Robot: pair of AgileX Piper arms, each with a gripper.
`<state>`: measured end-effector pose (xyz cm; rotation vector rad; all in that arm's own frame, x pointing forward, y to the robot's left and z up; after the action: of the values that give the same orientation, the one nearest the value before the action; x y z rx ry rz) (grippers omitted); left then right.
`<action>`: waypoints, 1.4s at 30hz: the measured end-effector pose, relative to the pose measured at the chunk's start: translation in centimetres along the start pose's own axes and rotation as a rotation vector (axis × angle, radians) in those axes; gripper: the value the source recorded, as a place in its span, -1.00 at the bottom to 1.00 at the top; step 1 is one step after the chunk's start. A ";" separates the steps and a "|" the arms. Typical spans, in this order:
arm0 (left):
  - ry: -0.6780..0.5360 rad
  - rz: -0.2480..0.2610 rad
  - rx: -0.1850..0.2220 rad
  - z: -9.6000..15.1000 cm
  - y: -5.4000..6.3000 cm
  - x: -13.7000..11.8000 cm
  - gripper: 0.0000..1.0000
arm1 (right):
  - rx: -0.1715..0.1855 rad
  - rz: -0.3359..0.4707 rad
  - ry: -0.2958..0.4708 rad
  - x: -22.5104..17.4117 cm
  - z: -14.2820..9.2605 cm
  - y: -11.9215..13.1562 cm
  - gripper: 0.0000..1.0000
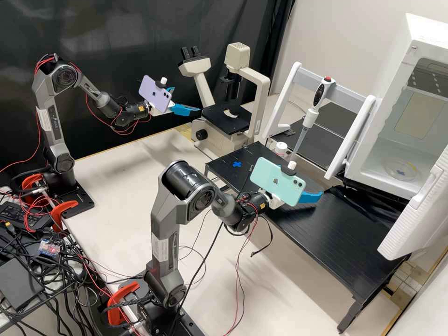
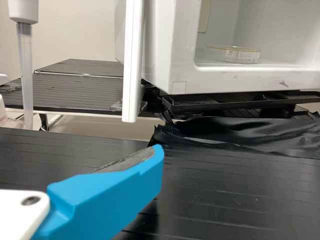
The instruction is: Move the petri dish to the microscope
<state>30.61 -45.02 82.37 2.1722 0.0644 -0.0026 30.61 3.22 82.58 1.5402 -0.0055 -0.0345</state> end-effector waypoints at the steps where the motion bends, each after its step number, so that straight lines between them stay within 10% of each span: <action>1: 0.000 0.000 0.000 0.0 0.0 0.0 1.00 | 0.000 0.000 0.000 0.0 0.0 0.0 1.00; 15: 0.000 0.000 0.000 0.0 0.0 0.0 1.00 | 0.004 0.029 -0.053 -0.5 1.9 1.0 1.00; 29: 0.000 0.000 0.000 0.0 0.0 0.0 1.00 | 0.139 0.235 -0.151 -0.9 7.9 7.6 1.00; 42: 0.000 0.000 0.000 0.0 0.0 0.0 1.00 | 0.170 0.337 -0.126 4.8 9.2 13.5 1.00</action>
<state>30.61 -45.02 82.37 2.1722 0.0644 -0.0026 35.46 -5.71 96.31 1.6870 -0.3757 0.1393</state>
